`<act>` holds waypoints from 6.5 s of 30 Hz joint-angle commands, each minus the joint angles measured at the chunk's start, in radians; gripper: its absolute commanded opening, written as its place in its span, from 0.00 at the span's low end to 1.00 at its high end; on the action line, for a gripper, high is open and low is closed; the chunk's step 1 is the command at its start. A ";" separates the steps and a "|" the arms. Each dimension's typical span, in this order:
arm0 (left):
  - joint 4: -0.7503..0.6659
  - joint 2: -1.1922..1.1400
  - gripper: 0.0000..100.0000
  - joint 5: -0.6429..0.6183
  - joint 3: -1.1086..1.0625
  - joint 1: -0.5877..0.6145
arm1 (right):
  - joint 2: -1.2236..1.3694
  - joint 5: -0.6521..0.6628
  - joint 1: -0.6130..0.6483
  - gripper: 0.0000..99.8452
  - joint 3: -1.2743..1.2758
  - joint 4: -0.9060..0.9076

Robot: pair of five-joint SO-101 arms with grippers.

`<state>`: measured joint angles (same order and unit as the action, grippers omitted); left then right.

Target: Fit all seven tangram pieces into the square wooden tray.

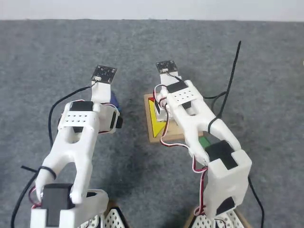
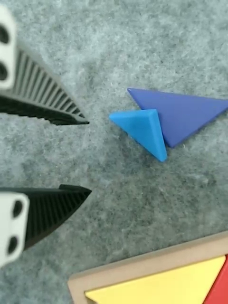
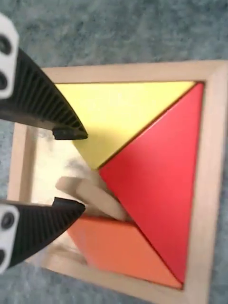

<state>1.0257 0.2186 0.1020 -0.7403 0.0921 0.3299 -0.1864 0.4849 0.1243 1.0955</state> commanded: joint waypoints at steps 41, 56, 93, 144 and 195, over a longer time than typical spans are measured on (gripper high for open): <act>-0.017 0.043 0.20 0.012 0.005 0.000 | -0.054 0.051 0.093 0.20 -0.037 -0.002; -0.014 0.043 0.20 0.012 0.005 0.000 | -0.116 0.071 0.085 0.20 -0.032 0.005; -0.018 0.043 0.20 0.012 -0.004 -0.002 | -0.214 0.199 0.044 0.11 0.203 -0.102; 0.196 -0.370 0.20 0.012 0.611 0.012 | -0.888 0.350 -0.435 0.09 0.841 -0.274; 0.095 -0.279 0.20 0.049 0.295 -0.015 | -0.527 0.539 -0.182 0.22 0.689 -0.097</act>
<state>1.1362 -0.1158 0.1404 -0.4473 0.0706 -0.2716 0.3383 0.2946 0.8991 1.0203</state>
